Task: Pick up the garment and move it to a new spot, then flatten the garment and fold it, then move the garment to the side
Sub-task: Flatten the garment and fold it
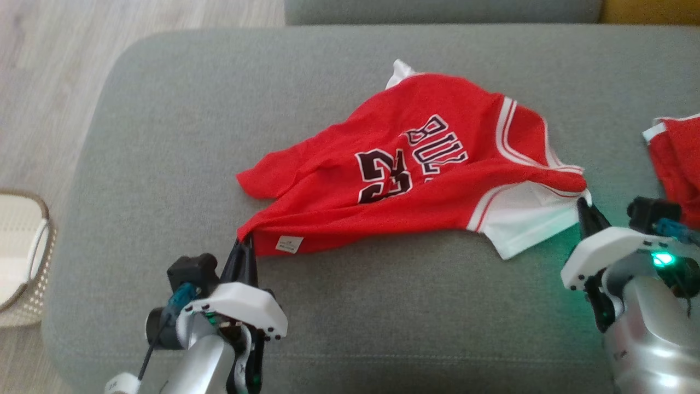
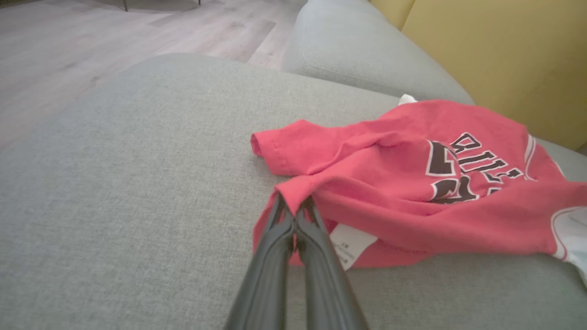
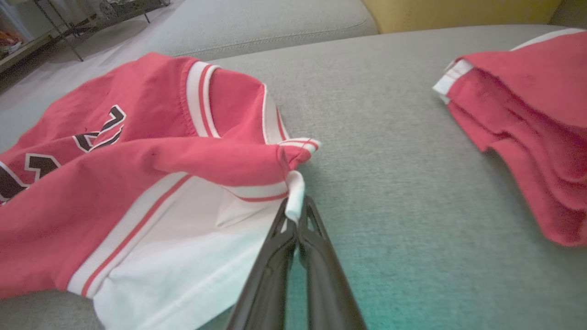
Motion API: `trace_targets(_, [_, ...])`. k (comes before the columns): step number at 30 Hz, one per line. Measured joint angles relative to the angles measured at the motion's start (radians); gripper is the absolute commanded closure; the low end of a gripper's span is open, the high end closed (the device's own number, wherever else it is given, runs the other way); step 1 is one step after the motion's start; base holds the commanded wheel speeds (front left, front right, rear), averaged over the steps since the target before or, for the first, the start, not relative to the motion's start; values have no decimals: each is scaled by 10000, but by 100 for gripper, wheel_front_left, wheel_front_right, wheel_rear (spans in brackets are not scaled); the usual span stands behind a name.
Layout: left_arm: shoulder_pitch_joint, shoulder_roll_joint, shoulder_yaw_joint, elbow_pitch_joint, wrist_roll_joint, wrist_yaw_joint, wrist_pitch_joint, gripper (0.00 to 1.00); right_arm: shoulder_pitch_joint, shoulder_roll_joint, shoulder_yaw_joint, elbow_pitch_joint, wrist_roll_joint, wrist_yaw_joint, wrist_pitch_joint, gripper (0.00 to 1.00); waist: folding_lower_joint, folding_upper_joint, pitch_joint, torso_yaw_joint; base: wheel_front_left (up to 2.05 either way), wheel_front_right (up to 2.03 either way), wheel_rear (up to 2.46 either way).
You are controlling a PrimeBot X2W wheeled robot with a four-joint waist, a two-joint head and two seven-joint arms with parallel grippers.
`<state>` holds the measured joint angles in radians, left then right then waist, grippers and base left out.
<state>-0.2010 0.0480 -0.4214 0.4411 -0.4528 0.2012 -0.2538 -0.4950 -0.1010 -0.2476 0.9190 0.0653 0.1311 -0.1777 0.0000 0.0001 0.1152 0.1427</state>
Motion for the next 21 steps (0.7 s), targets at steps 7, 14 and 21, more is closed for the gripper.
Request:
trace_targets(7, [497, 245, 230, -704, 295, -270, 0, 100, 576, -144, 357, -1524, 627, 0, 40, 100, 0, 0, -851, -350, 0, 0, 0])
trace_targets(14, [348, 917, 217, -2040, 681, -433, 194, 100, 770, -602, 771, -4516, 1126, 0, 938, 100, 0, 0, -1694, -701, 0, 0, 0])
trace_targets(21, [-881, 1626, 499, -3835, 988, -433, 894, 100, 755, -612, 729, -7716, 1605, 0, 1981, 100, 0, 0, -2249, -910, 0, 0, 0])
